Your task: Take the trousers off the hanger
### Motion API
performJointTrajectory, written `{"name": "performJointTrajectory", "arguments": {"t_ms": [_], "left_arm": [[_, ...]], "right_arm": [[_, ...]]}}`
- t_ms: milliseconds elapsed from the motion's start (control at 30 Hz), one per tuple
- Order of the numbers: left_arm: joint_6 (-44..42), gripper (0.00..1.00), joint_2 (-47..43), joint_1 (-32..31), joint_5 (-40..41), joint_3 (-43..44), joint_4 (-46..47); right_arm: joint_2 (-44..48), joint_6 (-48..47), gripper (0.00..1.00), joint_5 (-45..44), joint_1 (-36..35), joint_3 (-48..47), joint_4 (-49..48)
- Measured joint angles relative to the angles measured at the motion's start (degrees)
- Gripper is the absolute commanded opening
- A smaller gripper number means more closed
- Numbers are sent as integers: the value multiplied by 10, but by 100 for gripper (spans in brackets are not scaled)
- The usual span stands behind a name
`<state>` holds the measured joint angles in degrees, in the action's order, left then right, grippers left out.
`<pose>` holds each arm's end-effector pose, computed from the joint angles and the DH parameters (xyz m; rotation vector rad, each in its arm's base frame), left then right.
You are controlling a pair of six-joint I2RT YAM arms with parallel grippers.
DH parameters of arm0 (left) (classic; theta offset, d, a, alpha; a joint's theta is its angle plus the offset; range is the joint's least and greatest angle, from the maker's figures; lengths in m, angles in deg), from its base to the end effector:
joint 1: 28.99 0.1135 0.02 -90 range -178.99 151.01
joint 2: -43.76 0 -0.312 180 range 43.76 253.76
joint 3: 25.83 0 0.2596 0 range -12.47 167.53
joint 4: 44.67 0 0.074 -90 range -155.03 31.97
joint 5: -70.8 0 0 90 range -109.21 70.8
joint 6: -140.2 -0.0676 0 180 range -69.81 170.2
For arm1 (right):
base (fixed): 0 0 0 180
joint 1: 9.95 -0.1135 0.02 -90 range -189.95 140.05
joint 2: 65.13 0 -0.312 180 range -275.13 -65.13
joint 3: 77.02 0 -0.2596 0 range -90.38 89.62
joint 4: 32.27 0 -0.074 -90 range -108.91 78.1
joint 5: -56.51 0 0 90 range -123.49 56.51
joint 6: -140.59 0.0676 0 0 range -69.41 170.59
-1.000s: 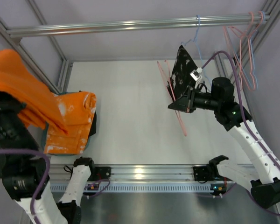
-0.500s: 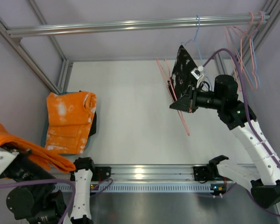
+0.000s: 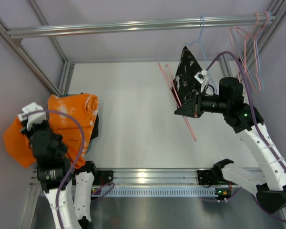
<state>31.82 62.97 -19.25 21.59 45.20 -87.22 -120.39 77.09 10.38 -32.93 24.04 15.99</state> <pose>0.0018 0.0451 0.4404 -0.5000 1.4275 0.8959 0.1581 0.1179 0.4231 -0.4665 2.0630 1.2993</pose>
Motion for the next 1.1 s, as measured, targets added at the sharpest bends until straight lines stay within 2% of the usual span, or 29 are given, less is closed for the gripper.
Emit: {"name": "performJointTrajectory", "arguments": {"t_ms": [200, 267, 300, 367, 400, 433, 500, 533, 567, 667, 733, 933, 1000, 1100], "left_arm": [[40, 0, 183, 0, -79, -48, 83], [59, 5, 249, 0, -112, -50, 104], [67, 24, 276, 0, -126, -53, 115], [77, 44, 317, 0, -154, -62, 134], [84, 51, 337, 0, -172, -70, 149], [91, 66, 349, 0, -185, -76, 155], [102, 77, 373, -1, -219, -84, 153], [106, 87, 378, -1, -231, -85, 147], [108, 91, 379, -1, -242, -85, 141], [110, 96, 353, -1, -303, -83, 110], [103, 97, 315, 0, -362, -79, 87], [73, 95, 122, 0, -709, -47, 60], [76, 93, 94, 0, -810, -9, 64], [87, 90, 99, 0, -908, 35, 74]], "right_arm": [[14, -38, 0, 7, 0, -37, 49], [21, -55, 0, 12, 0, -56, 71], [24, -62, 0, 14, 0, -65, 78], [28, -74, 0, 16, 0, -83, 99], [31, -81, 0, 16, 0, -93, 112], [33, -87, 0, 16, 0, -101, 124], [41, -97, 0, 14, 0, -115, 150], [46, -100, 0, 13, 0, -121, 160], [50, -104, 0, 12, 0, -127, 172], [66, -113, 0, 12, 0, -149, 207], [74, -118, 0, 18, 0, -159, 222], [85, -132, 0, 96, 0, -142, 243], [72, -137, 0, 126, 0, -127, 247], [30, -142, 0, 155, -3, -117, 247]]}}
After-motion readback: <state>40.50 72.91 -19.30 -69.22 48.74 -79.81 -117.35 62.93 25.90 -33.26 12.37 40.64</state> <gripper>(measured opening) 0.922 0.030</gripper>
